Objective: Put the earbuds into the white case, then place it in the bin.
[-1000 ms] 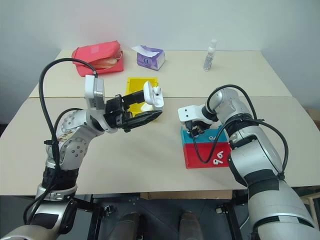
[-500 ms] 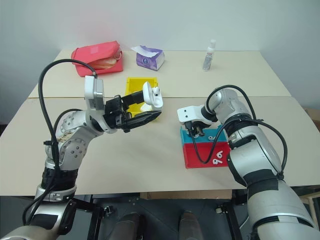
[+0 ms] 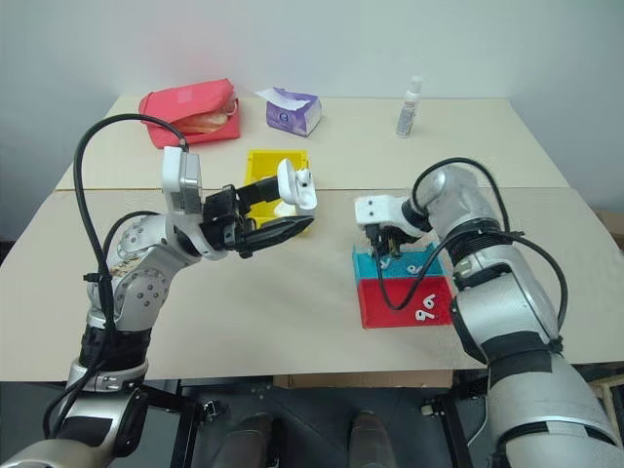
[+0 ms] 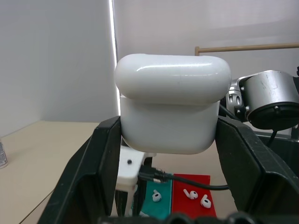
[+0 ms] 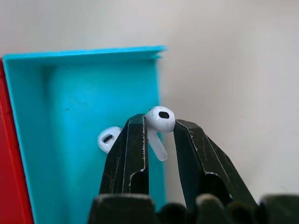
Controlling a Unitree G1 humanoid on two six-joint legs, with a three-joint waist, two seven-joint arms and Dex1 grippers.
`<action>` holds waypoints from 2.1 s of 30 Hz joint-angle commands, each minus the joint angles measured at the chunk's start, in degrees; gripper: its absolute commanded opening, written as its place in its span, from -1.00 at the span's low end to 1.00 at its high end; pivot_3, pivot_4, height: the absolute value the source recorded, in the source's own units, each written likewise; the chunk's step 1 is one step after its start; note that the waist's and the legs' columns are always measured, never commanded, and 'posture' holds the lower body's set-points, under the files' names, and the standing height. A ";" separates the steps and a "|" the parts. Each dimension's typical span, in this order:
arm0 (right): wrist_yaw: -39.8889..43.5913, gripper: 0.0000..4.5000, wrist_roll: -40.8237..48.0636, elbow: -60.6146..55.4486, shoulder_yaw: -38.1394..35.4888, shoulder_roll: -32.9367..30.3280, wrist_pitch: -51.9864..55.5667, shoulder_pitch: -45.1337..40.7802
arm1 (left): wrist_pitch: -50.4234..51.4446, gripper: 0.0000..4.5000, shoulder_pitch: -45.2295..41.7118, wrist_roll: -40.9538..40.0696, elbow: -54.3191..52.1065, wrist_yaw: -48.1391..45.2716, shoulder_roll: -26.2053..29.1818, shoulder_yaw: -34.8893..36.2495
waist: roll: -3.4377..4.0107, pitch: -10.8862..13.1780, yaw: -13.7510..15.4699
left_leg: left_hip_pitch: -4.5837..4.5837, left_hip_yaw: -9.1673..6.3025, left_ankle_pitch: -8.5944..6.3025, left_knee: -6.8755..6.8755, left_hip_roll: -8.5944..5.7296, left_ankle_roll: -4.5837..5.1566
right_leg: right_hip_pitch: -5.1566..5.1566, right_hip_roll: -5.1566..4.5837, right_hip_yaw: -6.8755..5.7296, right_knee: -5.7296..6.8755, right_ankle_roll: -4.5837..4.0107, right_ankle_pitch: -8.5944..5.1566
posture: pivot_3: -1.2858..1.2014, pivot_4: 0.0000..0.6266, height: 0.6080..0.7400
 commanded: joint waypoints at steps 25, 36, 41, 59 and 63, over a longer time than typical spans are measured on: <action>-42.00 -0.72 68.14 -95.38 -62.36 27.43 86.93 26.38 | 0.28 0.23 -5.96 -0.60 6.26 -4.49 -4.05 -1.14 | 0.01 -0.01 1.09 | 0.03 -0.55 -0.09 0.01 -0.05 0.16 | 0.09 0.00 -0.03 0.06 0.00 0.01 | 0.03 -0.52 1.00; -53.40 -0.72 78.71 -93.46 -59.26 26.85 82.03 28.82 | 0.64 0.23 -6.68 -0.47 6.45 -4.85 -4.59 -1.10 | 0.02 -0.01 0.90 | 0.05 -0.58 -0.09 0.00 -0.05 0.16 | 0.09 0.00 -0.05 0.05 0.00 0.00 | 0.03 -0.52 1.00; -57.37 -0.72 82.01 -92.42 -55.82 24.76 78.11 31.67 | 0.16 0.23 -7.02 -0.15 7.06 -5.07 -4.74 -0.90 | 0.01 -0.01 0.88 | 0.04 -0.57 -0.09 0.00 -0.05 0.16 | 0.10 0.00 -0.05 0.01 0.00 0.00 | 0.03 -0.52 1.00; -66.53 -0.72 95.47 -90.12 -44.23 13.95 62.62 38.82 | -1.01 0.23 -7.29 0.92 7.73 -4.50 -5.91 -0.45 | 0.01 0.00 0.92 | 0.04 -0.57 -0.10 0.00 -0.04 0.19 | 0.09 0.00 -0.04 -0.15 0.00 0.00 | 0.03 -0.52 1.00; -67.65 -0.72 96.51 -89.39 -42.05 11.25 59.67 40.10 | -1.32 0.23 -7.45 1.17 7.99 -4.43 -6.27 -0.39 | 0.01 0.00 0.94 | 0.04 -0.57 -0.10 0.01 -0.04 0.20 | 0.10 0.00 -0.04 -0.20 0.00 0.00 | 0.03 -0.52 1.00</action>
